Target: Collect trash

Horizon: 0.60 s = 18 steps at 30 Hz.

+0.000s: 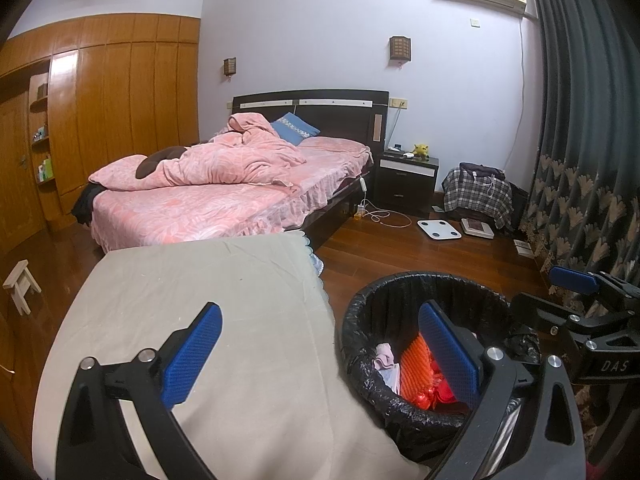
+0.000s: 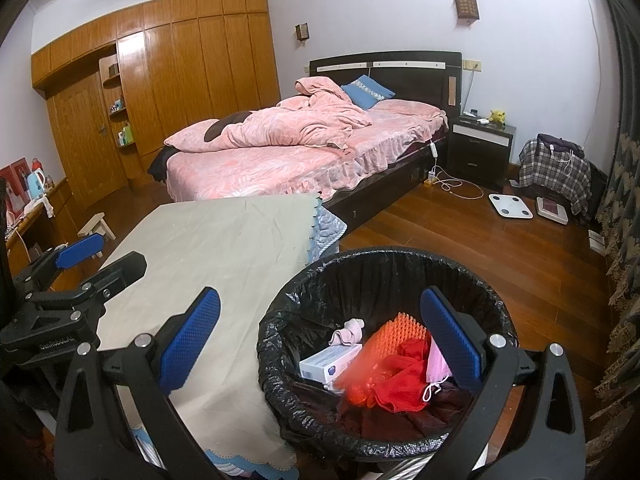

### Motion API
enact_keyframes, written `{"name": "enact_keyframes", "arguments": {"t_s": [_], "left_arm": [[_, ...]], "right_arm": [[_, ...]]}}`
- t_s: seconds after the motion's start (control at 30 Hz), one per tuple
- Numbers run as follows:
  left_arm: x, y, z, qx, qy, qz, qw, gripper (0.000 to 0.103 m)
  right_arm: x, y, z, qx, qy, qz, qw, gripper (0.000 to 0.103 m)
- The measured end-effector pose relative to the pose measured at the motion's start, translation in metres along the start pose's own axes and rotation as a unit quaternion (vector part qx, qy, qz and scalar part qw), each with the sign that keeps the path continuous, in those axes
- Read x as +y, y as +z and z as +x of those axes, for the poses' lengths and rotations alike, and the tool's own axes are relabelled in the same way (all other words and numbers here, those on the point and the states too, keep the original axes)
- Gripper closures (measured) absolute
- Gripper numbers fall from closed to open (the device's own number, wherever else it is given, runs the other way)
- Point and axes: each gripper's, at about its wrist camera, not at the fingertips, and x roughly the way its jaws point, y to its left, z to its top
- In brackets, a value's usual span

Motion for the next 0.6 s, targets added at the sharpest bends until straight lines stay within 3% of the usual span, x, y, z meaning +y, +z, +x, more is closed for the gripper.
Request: {"name": "enact_keyframes", "arguments": {"t_s": [0.6], "left_arm": [[0.0017, 0.0003, -0.0002, 0.001, -0.001, 0.0, 1.0, 0.006]], "right_arm": [[0.0003, 0.0023, -0.0005, 0.002, 0.0, 0.0, 1.0, 0.006]]}}
